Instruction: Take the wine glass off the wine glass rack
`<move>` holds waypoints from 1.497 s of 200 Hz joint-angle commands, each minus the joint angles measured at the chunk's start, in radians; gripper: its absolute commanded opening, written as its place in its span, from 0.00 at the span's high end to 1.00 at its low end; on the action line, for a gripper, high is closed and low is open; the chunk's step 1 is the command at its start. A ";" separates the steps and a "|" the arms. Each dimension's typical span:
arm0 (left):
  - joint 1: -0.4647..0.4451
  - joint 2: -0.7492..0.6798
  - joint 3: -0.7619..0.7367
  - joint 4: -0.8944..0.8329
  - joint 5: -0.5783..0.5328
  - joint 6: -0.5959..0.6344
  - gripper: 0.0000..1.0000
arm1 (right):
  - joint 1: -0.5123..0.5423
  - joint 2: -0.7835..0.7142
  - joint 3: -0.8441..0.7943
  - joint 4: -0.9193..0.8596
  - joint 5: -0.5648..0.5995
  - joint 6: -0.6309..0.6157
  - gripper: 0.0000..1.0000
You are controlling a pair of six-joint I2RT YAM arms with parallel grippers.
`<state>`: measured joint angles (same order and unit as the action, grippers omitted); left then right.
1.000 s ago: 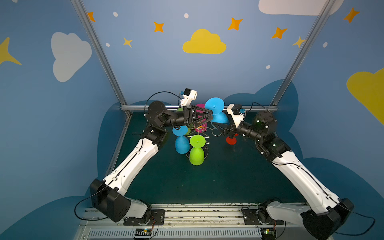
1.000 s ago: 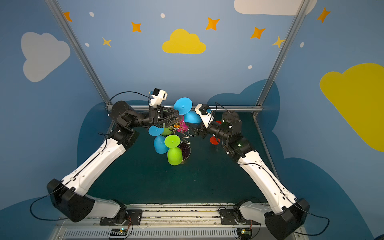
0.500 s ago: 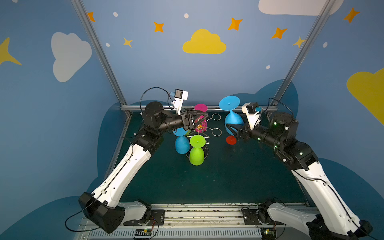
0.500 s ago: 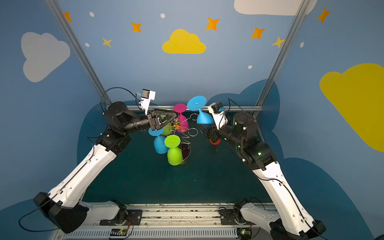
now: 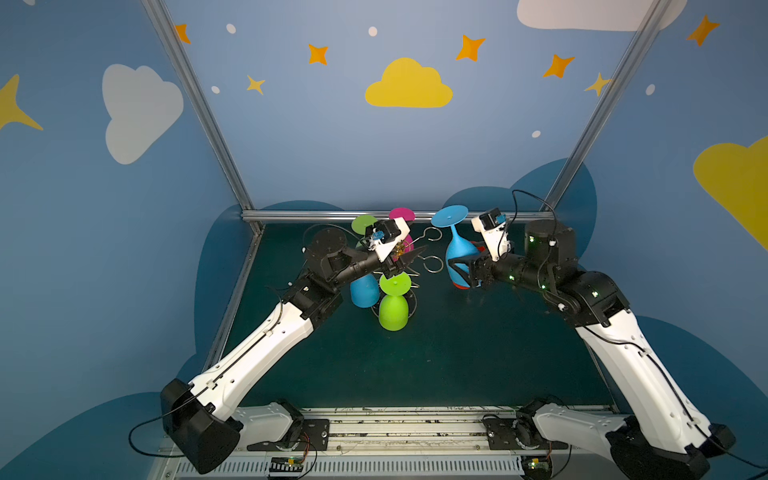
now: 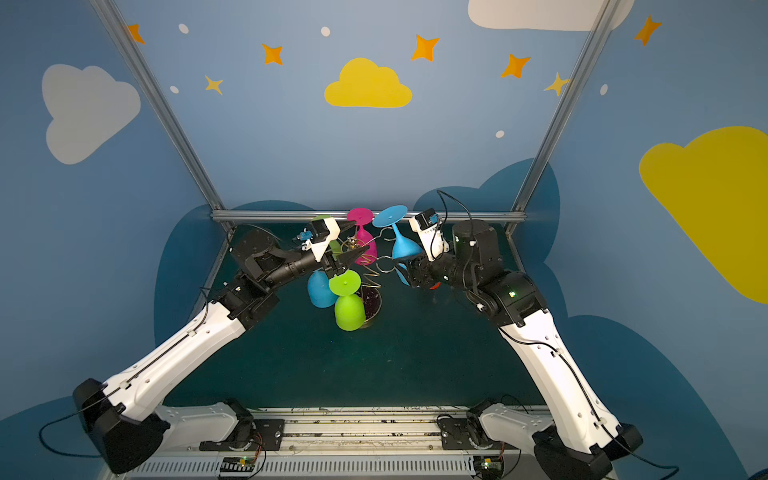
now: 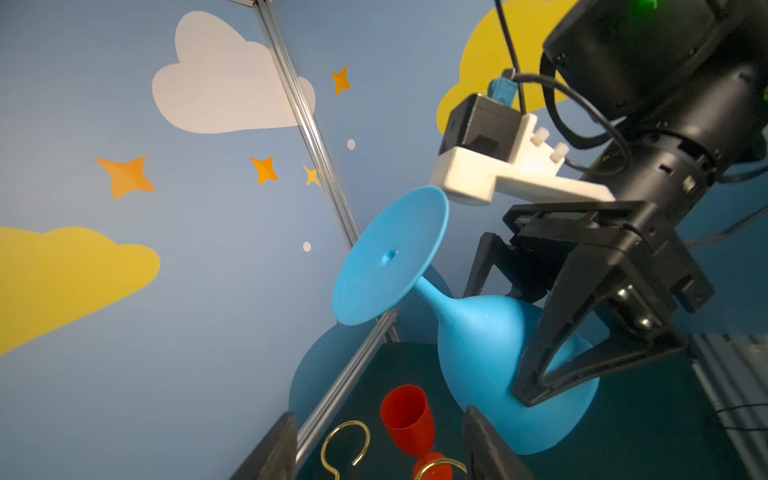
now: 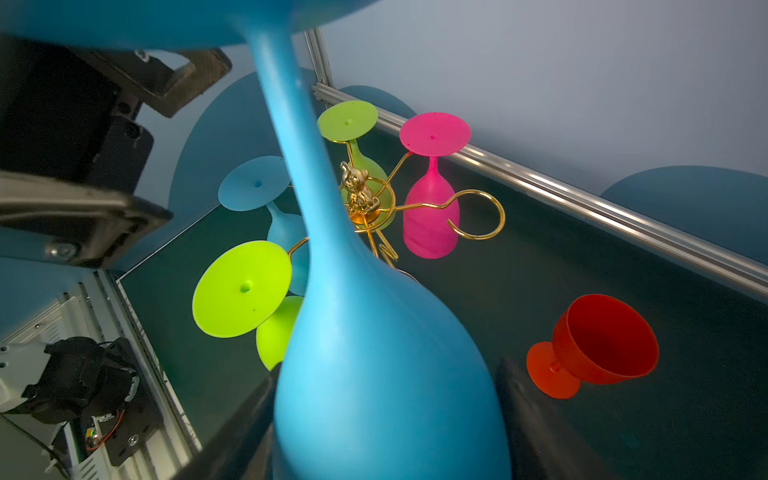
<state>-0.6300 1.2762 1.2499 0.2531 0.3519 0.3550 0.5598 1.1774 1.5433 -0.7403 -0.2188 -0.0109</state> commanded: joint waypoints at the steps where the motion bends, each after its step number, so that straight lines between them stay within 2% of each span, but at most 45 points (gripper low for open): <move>1: -0.012 0.009 0.016 0.072 -0.037 0.136 0.40 | 0.015 0.018 0.043 -0.035 -0.029 0.017 1.00; 39: -0.019 0.026 0.016 0.108 -0.072 0.165 0.43 | 0.037 0.040 0.064 -0.065 -0.048 0.017 1.00; 68: -0.019 0.032 0.028 0.112 -0.059 0.165 0.47 | 0.054 0.046 0.063 -0.079 -0.046 0.015 1.00; 147: -0.027 0.035 0.031 0.085 -0.027 0.213 0.77 | 0.104 0.072 0.067 -0.094 -0.036 0.021 1.00; 198: -0.031 0.021 0.010 0.100 -0.045 0.237 0.97 | 0.114 0.085 0.079 -0.091 -0.044 0.039 1.00; 210: -0.031 0.016 0.000 0.111 -0.061 0.231 0.97 | 0.114 0.084 0.081 -0.081 -0.054 0.048 0.88; 227: -0.031 0.010 -0.010 0.119 -0.087 0.223 0.97 | 0.112 0.075 0.076 -0.054 -0.077 0.057 0.61; 237: -0.031 0.005 -0.016 0.130 -0.112 0.200 0.97 | 0.110 0.061 0.066 -0.024 -0.083 0.066 0.48; 264: -0.030 -0.014 -0.035 0.134 -0.171 0.136 0.97 | 0.088 0.019 0.034 0.077 -0.114 0.095 0.24; 275: -0.030 -0.019 -0.044 0.131 -0.178 0.109 0.97 | 0.070 -0.002 0.018 0.129 -0.151 0.117 0.19; 299: -0.031 -0.033 -0.068 0.131 -0.191 0.031 0.97 | 0.014 -0.059 -0.026 0.249 -0.214 0.174 0.17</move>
<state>-0.6540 1.2701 1.1995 0.3389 0.1978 0.5030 0.6121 1.1786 1.5528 -0.6613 -0.3271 0.0971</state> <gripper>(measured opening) 0.050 0.826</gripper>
